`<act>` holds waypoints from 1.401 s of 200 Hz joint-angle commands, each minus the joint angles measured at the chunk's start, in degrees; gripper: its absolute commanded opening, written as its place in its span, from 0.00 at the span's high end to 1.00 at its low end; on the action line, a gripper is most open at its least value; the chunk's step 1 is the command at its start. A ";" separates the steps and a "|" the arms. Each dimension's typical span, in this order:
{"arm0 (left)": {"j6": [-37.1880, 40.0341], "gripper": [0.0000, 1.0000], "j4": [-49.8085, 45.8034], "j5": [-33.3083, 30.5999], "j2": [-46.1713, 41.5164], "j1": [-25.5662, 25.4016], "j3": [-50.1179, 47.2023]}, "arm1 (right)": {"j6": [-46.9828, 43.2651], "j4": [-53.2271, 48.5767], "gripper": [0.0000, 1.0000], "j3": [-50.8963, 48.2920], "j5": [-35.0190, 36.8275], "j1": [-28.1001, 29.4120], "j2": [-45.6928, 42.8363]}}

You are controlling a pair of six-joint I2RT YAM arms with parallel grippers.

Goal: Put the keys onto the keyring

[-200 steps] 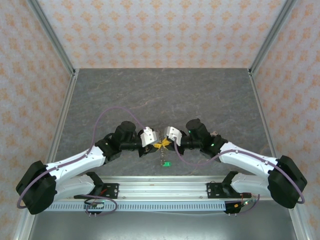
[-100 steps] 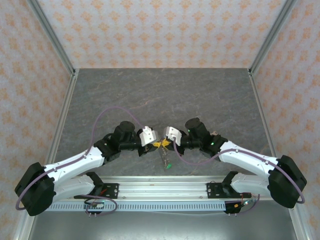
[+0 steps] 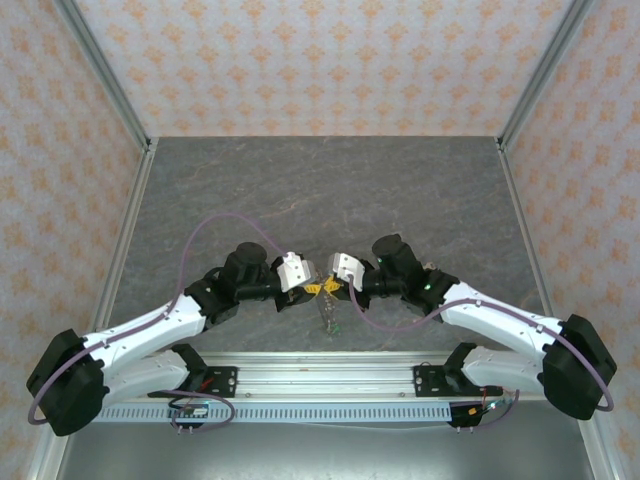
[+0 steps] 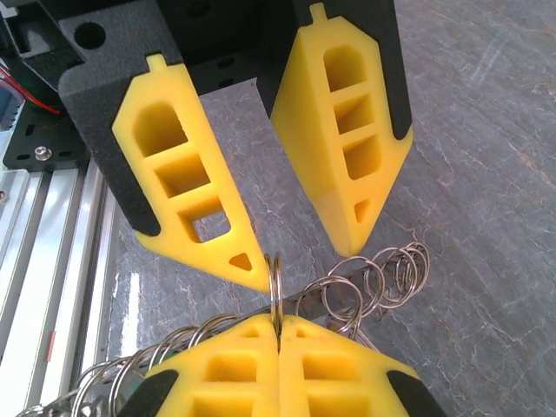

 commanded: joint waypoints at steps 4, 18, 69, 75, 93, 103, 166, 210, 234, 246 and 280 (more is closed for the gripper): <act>0.87 0.69 0.19 -0.25 -2.23 -0.24 -0.72 | -1.10 1.04 1.00 2.29 -1.89 0.10 -1.48; 0.75 0.69 0.51 -0.55 -3.16 -0.27 -1.16 | -1.10 1.03 1.00 2.29 -1.90 0.10 -1.49; 0.75 0.69 0.72 -0.69 -5.17 -0.27 -2.61 | -0.92 1.08 1.00 2.06 -2.08 0.19 -1.30; 0.75 0.69 0.76 -0.39 -5.11 -0.25 -2.70 | -0.92 1.11 1.00 2.11 -2.15 0.19 -1.44; 0.70 0.70 0.81 0.01 -4.92 -0.23 -2.76 | -1.07 1.11 1.00 2.03 -2.25 0.19 -1.50; 0.79 0.70 0.66 0.05 -4.54 -0.27 -2.70 | -1.10 1.17 1.00 2.11 -2.29 0.21 -1.48; 1.72 0.69 -1.07 3.61 -1.32 -0.27 -0.22 | -1.07 2.23 1.00 1.58 -2.61 0.26 -1.23; 1.80 0.68 0.06 3.72 0.52 -0.27 0.96 | -1.27 2.75 1.00 1.24 -3.39 0.27 -1.04; 1.80 0.69 0.08 4.22 1.52 -0.27 1.66 | -1.27 3.25 1.00 0.97 -3.43 0.28 -1.06; 2.04 0.73 -0.19 4.98 2.18 -0.29 2.11 | -1.27 3.46 1.00 0.88 -3.41 0.27 -0.95; 2.90 0.85 -2.14 6.54 4.49 -0.27 3.85 | -0.72 4.83 1.00 0.49 -3.59 0.28 -0.84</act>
